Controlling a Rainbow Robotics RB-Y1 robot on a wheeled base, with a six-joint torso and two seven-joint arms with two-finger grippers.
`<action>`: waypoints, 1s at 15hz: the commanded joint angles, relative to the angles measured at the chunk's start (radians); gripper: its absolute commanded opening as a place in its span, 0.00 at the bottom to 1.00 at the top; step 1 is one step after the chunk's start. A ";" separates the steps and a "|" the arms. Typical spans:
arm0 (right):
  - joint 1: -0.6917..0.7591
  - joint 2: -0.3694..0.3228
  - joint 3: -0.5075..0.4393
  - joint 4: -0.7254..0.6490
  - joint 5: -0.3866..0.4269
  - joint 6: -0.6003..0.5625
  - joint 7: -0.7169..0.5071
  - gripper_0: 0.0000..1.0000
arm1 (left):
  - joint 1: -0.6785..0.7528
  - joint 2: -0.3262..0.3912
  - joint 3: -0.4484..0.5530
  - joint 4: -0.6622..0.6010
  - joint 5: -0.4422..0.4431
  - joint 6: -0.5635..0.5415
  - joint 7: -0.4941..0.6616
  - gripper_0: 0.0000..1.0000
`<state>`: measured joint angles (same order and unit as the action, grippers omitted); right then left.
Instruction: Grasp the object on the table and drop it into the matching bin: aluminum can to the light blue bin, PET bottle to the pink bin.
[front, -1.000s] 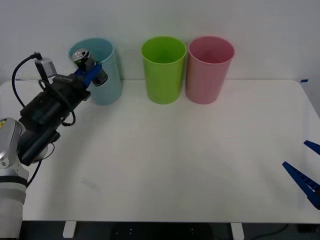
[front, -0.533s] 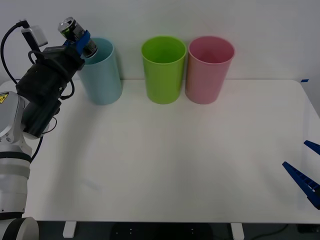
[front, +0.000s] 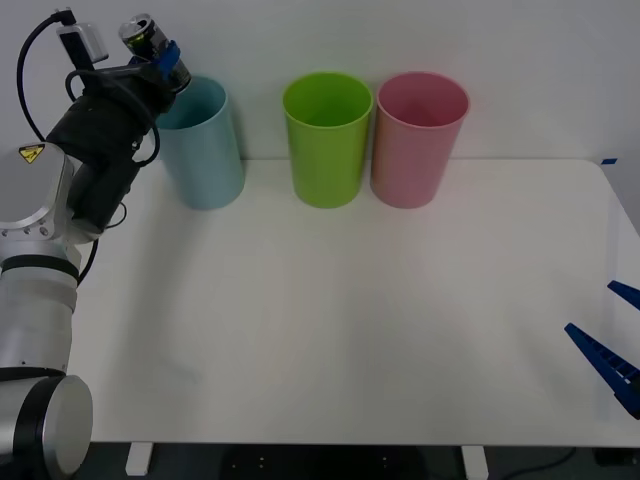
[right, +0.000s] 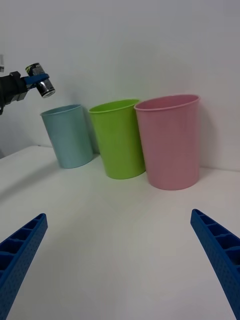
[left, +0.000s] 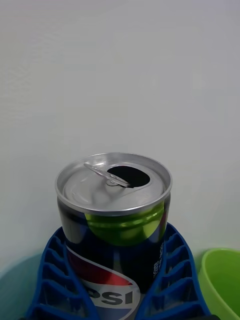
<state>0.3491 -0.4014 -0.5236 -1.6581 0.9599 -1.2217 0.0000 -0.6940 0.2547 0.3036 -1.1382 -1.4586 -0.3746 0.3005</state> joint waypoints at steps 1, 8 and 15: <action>0.000 0.000 0.000 0.000 0.000 0.000 0.000 1.00 | -0.078 0.002 0.026 0.109 -0.060 0.023 -0.106 0.00; 0.000 0.000 0.000 0.000 0.000 0.000 0.000 1.00 | -0.202 0.002 0.023 0.268 -0.131 0.126 -0.196 0.01; 0.000 0.000 0.000 0.000 0.000 0.000 0.000 1.00 | -0.199 0.002 0.011 0.268 -0.108 0.123 -0.201 1.00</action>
<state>0.3491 -0.4014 -0.5236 -1.6581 0.9599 -1.2217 0.0000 -0.8932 0.2562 0.3154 -0.8697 -1.5697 -0.2510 0.0998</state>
